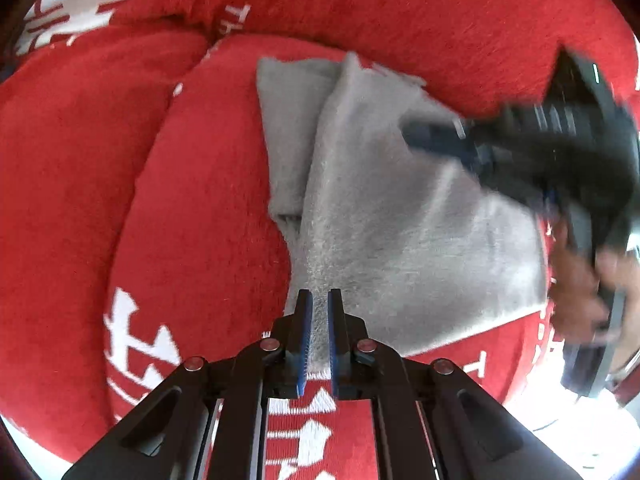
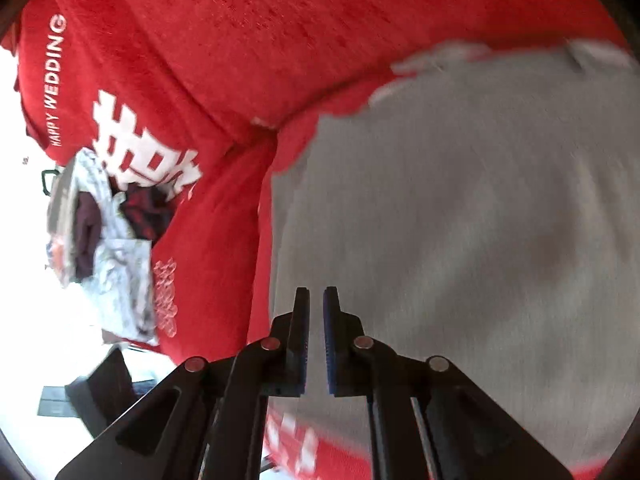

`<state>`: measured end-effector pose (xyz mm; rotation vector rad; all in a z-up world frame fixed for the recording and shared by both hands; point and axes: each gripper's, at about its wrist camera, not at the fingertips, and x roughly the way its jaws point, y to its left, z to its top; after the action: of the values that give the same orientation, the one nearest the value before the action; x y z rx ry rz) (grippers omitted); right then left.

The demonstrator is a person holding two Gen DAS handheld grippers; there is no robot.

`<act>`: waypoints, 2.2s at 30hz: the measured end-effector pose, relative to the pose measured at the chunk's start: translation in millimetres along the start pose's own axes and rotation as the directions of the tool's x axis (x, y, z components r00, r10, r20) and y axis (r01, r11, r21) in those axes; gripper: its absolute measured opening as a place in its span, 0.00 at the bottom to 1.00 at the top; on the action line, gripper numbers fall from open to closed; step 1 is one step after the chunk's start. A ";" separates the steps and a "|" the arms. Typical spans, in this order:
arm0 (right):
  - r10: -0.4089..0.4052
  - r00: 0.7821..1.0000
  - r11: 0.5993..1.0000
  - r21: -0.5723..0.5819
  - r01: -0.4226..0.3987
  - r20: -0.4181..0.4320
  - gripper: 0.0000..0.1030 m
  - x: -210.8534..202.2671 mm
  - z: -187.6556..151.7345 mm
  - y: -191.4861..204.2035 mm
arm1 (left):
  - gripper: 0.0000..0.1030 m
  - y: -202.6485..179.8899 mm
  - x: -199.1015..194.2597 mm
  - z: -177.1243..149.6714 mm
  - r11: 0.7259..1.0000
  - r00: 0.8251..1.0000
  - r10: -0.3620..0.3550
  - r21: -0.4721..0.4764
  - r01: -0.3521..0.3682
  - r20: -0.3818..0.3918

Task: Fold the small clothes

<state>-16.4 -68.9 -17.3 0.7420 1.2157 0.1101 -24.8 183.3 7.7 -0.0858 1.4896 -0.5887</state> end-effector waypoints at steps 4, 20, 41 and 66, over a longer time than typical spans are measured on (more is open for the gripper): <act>-0.035 0.999 0.999 -0.038 0.034 -0.022 0.07 42.1 25.7 10.6 | 0.07 5.3 1.2 -5.4 1.000 0.999 -0.012 -0.013 0.013 0.032; -0.055 0.989 0.975 -0.219 0.024 -0.140 0.07 44.9 -20.3 43.4 | 0.07 14.5 -11.5 -17.6 0.995 0.996 0.087 -0.048 -0.088 -0.028; -0.014 0.990 0.989 0.146 0.034 -0.139 0.09 -51.8 -121.6 -39.5 | 0.99 -10.4 -27.4 -20.2 0.957 0.959 0.284 -0.058 -0.285 -0.027; -0.168 0.985 0.929 0.329 0.168 -0.029 0.37 -147.7 -149.7 -149.6 | 0.99 -64.6 -13.8 4.2 0.936 0.936 0.352 0.006 -0.352 -0.013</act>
<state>-248.2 -181.9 -5.2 0.9241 1.3087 -0.2426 -40.7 132.4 46.9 0.1866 1.4727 -0.3017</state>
